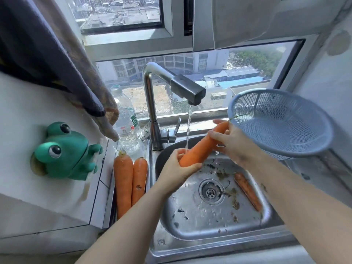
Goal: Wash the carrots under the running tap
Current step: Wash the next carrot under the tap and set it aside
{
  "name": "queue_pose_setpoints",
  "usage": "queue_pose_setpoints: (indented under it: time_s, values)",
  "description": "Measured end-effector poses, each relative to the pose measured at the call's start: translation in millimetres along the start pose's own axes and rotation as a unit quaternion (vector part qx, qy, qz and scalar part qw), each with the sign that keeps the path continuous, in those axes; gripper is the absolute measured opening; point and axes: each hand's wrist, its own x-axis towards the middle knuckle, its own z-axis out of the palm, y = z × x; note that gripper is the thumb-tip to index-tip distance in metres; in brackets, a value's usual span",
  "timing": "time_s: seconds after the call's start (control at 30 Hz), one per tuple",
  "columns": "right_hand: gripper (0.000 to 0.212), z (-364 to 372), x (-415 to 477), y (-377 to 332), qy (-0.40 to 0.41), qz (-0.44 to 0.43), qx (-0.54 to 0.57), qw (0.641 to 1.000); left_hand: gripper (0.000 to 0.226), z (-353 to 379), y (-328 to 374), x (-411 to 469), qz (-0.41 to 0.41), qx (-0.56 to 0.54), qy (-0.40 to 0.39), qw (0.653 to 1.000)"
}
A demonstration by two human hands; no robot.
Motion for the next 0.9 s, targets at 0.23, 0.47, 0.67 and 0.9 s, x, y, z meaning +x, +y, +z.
queue_pose_setpoints:
  time_s: [0.23,0.47,0.67,0.9]
  values:
    - [0.029,9.8,2.2,1.8,-0.011,-0.014,0.041,0.999,0.054,-2.7,3.0,-3.8,-0.001,0.012,-0.013,1.0]
    - [0.019,44.7,0.5,26.3,-0.078,0.04,0.016,0.996,0.03,-1.3,-19.8,-32.0,-0.088,-0.017,-0.06,0.994]
    - [0.022,54.5,0.8,22.2,-0.1,0.021,-0.033,0.994,0.044,-12.6,-16.0,-35.9,-0.095,0.02,-0.023,0.995]
    - [0.044,5.9,-7.7,26.4,-0.022,0.06,-0.554,0.83,0.044,-2.7,-3.4,-32.4,-0.044,0.431,-0.006,0.901]
